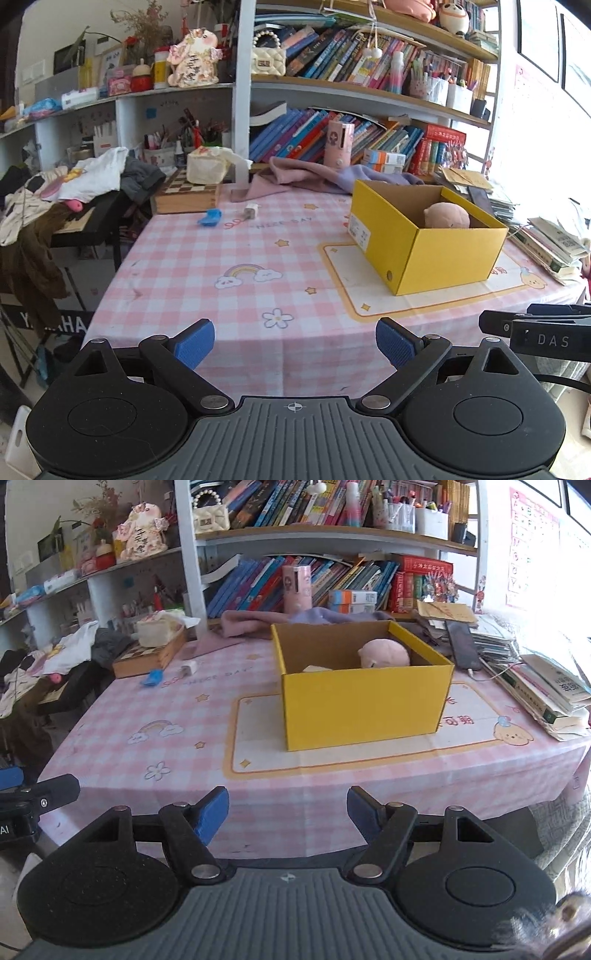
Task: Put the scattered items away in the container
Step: 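Lift both open tools out of the box and back away, then move both tools toward the blue toy and white charger plug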
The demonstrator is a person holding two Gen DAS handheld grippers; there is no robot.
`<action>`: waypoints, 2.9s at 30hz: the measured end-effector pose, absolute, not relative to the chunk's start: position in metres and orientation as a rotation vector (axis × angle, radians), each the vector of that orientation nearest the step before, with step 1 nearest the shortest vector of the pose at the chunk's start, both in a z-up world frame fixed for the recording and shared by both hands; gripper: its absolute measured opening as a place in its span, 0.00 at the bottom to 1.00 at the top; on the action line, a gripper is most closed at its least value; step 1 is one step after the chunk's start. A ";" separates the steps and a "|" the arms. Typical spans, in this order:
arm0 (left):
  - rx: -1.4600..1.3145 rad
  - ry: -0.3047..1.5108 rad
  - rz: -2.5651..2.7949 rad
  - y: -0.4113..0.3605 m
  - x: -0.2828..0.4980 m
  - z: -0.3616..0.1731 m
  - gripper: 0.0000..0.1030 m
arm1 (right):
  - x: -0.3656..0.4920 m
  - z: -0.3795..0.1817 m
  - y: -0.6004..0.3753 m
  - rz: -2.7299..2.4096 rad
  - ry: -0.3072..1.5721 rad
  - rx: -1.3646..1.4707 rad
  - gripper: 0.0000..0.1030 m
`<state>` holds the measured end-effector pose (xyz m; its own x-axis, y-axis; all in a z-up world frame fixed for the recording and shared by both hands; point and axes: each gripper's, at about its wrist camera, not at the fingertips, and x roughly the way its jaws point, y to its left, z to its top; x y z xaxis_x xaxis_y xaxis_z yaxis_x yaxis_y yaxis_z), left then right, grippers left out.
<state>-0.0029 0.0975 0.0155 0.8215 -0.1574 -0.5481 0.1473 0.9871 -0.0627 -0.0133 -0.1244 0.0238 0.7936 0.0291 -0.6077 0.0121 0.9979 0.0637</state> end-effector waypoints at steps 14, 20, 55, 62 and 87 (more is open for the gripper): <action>-0.039 0.576 -0.152 0.113 -0.007 0.018 0.93 | -0.015 0.028 -0.103 0.089 0.654 0.020 0.68; -0.037 0.590 -0.147 0.122 -0.006 0.017 0.93 | -0.015 0.028 -0.093 0.105 0.648 0.008 0.68; -0.017 0.623 -0.063 0.171 0.066 0.003 0.93 | 0.096 0.014 -0.018 0.292 0.673 -0.038 0.67; -0.010 0.661 -0.062 0.173 0.111 0.000 0.93 | 0.153 0.012 -0.006 0.331 0.704 -0.050 0.67; 0.022 0.697 -0.052 0.180 0.295 -0.022 0.92 | 0.356 -0.014 0.013 0.356 0.795 -0.048 0.59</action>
<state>0.2954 0.1803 -0.0217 0.7656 -0.0408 -0.6420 0.0554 0.9985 0.0026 0.3558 0.0132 -0.0142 0.6442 0.2944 -0.7059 -0.3304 0.9395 0.0903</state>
